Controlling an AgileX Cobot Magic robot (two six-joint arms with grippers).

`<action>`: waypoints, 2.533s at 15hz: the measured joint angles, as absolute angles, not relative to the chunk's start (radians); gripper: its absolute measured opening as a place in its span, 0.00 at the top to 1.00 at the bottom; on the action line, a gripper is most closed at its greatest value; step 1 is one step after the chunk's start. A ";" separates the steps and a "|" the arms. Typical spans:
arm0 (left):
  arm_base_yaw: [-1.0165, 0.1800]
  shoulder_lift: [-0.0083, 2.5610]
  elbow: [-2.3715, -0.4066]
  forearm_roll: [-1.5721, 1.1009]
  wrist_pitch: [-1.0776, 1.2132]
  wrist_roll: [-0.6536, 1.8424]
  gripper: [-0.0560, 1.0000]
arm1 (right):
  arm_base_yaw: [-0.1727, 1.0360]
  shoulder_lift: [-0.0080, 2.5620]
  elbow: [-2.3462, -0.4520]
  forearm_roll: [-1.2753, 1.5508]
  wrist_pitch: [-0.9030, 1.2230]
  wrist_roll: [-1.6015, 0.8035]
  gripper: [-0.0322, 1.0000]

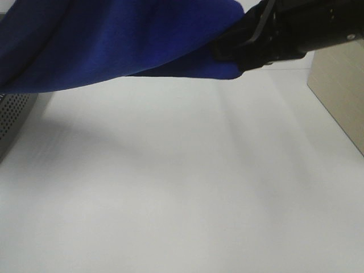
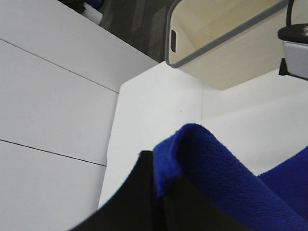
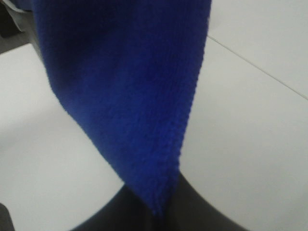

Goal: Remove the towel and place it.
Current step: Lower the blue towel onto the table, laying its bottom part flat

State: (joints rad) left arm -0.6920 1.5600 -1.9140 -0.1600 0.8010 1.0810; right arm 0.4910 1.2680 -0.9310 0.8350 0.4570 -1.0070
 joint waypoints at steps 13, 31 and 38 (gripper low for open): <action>-0.692 1.631 -1.914 -0.054 0.880 0.266 0.95 | 0.491 1.371 -1.565 -0.074 1.216 -0.084 0.95; -0.311 2.008 -2.076 0.236 -0.090 -0.030 0.95 | 0.397 2.038 -2.197 -0.282 0.034 -0.022 0.95; -0.322 2.127 -2.338 0.302 0.175 0.053 0.95 | 0.363 2.106 -2.360 -0.220 0.310 -0.043 0.95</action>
